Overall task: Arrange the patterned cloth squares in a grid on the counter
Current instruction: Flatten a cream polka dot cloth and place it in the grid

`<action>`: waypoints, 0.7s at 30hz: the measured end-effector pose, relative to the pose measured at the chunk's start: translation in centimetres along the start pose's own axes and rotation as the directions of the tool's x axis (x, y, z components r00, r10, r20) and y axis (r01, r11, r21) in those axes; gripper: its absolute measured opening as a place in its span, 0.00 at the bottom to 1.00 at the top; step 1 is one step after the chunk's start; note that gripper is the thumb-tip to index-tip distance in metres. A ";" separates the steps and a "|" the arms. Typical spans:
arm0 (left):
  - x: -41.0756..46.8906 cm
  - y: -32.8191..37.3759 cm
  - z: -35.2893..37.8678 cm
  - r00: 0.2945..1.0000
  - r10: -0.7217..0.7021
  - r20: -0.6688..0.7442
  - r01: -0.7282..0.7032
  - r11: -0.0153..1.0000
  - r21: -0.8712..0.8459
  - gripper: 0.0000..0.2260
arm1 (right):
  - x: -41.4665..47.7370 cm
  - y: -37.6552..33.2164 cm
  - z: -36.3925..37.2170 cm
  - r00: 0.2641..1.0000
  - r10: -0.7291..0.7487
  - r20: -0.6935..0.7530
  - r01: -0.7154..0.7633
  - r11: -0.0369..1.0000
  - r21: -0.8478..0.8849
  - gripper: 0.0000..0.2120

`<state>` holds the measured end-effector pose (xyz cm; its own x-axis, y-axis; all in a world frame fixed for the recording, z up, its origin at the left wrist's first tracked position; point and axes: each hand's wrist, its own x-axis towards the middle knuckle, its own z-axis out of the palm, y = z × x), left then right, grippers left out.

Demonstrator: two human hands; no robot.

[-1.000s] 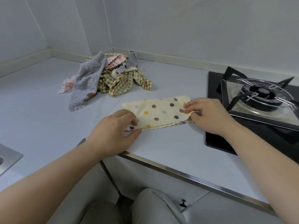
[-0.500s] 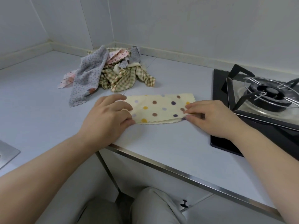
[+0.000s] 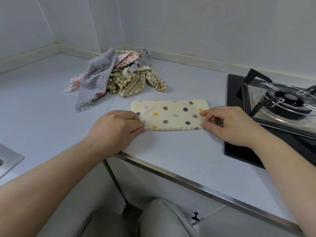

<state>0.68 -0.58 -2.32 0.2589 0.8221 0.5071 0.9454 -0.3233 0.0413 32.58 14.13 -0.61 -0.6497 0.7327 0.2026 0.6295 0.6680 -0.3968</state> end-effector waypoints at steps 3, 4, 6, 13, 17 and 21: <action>0.0 0.1 0.2 1.000 0.001 0.008 0.000 1.000 -0.029 0.09 | 0.1 0.0 0.2 1.000 -0.011 -0.014 0.011 1.000 -0.005 0.07; 0.0 0.1 0.3 1.000 0.004 0.020 -0.004 0.999 -0.033 0.09 | 0.1 0.0 0.2 1.000 -0.019 -0.024 0.019 1.000 -0.009 0.08; 0.0 -0.1 0.3 0.998 -0.012 0.056 0.014 0.999 -0.048 0.12 | 0.1 -0.1 0.4 0.998 -0.032 -0.050 0.030 0.999 -0.031 0.11; 0.3 0.4 -0.2 0.995 0.044 0.094 -0.052 0.995 0.083 0.12 | 0.6 -0.4 0.5 0.998 0.062 -0.028 -0.067 0.976 -0.207 0.10; 0.4 0.5 -0.5 0.987 0.002 0.161 -0.011 0.998 0.054 0.15 | 0.6 -1.0 0.6 0.994 0.108 0.019 -0.100 0.967 -0.236 0.06; 1.7 2.1 -1.4 0.981 -0.132 0.139 0.130 0.991 0.024 0.18 | 0.6 -1.9 0.5 0.997 0.037 -0.064 -0.053 0.962 -0.268 0.10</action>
<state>2.82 -0.50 -0.13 0.1566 0.9147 0.3725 0.9755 -0.2021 0.0863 30.78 13.25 -0.14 -0.5972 0.7638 0.2448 0.7544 0.6386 -0.1521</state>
